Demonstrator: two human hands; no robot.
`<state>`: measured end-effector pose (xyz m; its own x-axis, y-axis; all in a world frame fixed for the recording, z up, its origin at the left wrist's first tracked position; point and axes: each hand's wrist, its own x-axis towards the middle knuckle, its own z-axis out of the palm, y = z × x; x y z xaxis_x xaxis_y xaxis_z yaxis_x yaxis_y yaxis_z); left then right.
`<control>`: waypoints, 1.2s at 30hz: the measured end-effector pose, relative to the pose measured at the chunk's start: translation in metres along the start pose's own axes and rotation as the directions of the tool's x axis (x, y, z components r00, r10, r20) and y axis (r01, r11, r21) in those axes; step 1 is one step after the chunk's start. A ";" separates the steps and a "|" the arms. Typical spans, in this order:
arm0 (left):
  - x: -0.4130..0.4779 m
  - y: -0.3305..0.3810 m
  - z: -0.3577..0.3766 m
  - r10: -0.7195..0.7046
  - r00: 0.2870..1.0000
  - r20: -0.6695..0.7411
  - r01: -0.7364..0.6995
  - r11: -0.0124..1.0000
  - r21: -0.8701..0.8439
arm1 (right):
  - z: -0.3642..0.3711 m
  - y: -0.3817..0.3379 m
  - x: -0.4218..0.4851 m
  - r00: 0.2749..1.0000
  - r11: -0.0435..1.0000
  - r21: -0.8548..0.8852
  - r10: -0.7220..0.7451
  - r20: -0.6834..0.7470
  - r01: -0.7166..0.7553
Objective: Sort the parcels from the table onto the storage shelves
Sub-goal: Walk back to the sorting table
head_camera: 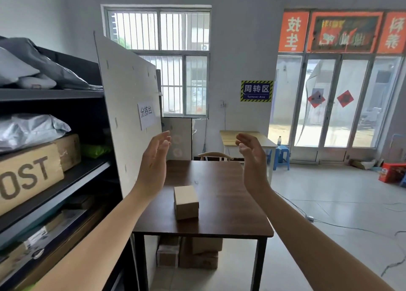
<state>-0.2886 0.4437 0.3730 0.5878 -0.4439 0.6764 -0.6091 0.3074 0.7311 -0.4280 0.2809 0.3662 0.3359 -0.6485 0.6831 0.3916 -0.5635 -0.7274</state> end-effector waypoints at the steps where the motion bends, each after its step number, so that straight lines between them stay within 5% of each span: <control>1: 0.003 -0.005 0.002 -0.004 1.000 0.000 0.004 1.000 0.008 | 0.000 0.006 0.006 1.000 1.000 0.011 0.001 -0.006 -0.001; 36: 0.176 -0.182 -0.031 0.022 0.999 0.044 -0.022 1.000 -0.005 | 0.121 0.145 0.140 0.993 1.000 -0.010 -0.006 -0.116 0.005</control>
<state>-0.0575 0.3354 0.3617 0.5502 -0.4738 0.6876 -0.6192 0.3211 0.7166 -0.2204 0.1709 0.3644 0.2323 -0.7001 0.6752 0.3846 -0.5715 -0.7249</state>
